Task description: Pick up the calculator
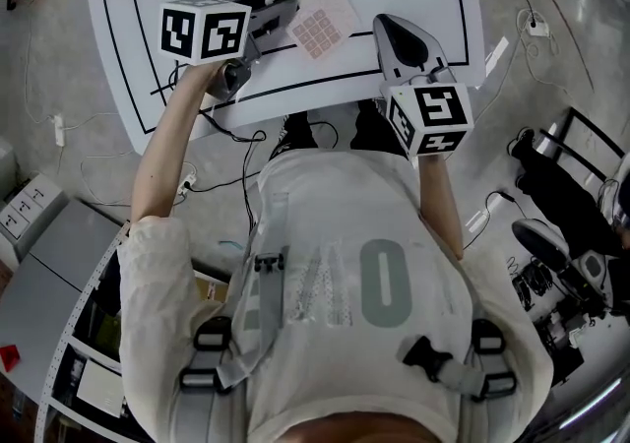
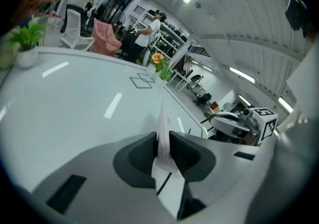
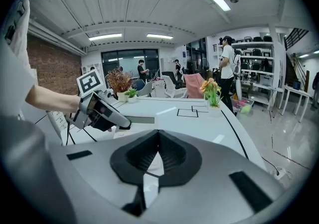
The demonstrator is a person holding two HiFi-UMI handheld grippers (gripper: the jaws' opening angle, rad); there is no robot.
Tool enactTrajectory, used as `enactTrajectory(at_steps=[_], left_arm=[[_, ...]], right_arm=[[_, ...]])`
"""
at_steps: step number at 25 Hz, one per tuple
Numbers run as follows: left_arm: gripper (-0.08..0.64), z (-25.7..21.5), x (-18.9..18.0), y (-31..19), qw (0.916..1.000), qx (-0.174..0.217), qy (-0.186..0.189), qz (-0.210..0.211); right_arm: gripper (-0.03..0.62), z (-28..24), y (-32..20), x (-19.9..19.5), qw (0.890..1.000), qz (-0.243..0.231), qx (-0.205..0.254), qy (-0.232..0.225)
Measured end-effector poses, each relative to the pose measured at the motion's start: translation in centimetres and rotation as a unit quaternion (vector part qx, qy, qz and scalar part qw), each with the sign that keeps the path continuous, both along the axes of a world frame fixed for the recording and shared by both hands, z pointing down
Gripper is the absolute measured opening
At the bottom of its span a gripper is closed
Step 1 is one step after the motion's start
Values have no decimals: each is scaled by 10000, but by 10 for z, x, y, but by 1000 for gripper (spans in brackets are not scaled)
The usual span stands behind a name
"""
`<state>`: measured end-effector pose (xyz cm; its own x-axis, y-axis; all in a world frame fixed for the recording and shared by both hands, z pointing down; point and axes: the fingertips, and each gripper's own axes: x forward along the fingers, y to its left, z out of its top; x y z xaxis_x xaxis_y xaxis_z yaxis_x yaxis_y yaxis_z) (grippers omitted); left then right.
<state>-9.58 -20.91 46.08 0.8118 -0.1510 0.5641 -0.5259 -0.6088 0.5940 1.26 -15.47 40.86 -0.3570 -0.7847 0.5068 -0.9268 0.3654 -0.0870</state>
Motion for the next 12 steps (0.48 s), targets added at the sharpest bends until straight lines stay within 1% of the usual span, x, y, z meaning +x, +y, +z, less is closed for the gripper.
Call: enactTrajectory(at_steps=[3,5,7,9,10,12], left_arm=[[91,-17,1,-39,9975,579,-230,-330],[91,-32,1,-53,9944,826,-201,-624],[91,-51,-2,-61,9895,1070,-128,-963],[91,-73,-11,-67,9803,1442,-156,-1338],[91,-85,-17,-69,9739,1669,-214,-1525],[91,-109,-30,-69,9574,2157,-412,-1877]], right_arm=[[5,-12,-26,8,9998,-56,210,10],[5,-21,-35,13,9994,-61,335,35],[5,-34,-40,12,9988,-42,491,8],[5,-48,-45,7,9977,-81,677,-28],[5,-54,-47,3,9970,-125,763,-30],[5,-66,-49,-5,9955,-226,917,-17]])
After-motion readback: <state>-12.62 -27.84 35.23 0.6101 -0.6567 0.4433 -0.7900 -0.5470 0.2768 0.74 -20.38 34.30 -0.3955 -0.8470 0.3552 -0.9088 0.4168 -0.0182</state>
